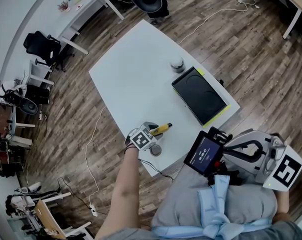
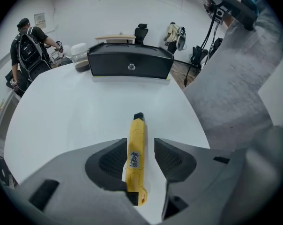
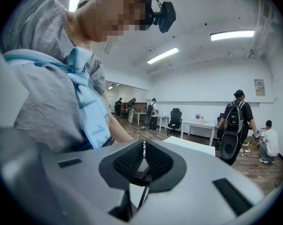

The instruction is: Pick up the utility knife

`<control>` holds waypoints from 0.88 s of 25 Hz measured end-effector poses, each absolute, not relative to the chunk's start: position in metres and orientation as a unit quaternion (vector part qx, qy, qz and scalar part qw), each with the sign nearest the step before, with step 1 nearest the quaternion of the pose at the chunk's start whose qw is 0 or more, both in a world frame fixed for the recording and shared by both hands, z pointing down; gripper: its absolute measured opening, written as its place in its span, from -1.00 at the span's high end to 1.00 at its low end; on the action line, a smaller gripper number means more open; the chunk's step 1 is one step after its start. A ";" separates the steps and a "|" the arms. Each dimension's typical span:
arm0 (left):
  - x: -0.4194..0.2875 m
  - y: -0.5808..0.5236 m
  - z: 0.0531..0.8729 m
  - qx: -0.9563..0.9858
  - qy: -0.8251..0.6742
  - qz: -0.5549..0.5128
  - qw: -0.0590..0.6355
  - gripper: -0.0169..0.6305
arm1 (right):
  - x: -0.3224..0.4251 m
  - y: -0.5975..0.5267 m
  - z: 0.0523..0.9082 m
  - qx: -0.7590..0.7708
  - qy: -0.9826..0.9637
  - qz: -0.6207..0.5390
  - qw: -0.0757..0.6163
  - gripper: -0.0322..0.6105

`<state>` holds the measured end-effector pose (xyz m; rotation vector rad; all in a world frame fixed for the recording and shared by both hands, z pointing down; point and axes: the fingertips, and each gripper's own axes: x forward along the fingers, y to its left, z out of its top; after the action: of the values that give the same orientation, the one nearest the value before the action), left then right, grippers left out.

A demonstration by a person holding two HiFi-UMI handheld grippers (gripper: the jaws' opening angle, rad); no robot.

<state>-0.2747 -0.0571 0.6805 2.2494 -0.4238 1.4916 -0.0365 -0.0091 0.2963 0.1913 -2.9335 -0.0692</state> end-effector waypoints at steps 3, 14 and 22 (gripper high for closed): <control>-0.281 -0.052 0.690 0.797 -0.142 0.550 0.204 0.43 | -0.036 -0.009 0.296 0.065 -0.992 -0.023 0.104 0.81; -0.288 -0.047 0.699 0.775 -0.136 0.582 0.205 0.43 | -0.038 -0.009 0.293 0.058 -0.993 -0.028 0.102 0.81; -0.287 -0.049 0.702 0.777 -0.148 0.575 0.207 0.43 | -0.040 -0.009 0.294 0.053 -0.993 -0.030 0.100 0.81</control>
<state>-0.2871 -0.0487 0.7022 2.1641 -0.4118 1.6018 -0.0397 -0.0092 0.2941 0.1573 -2.9364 -0.0890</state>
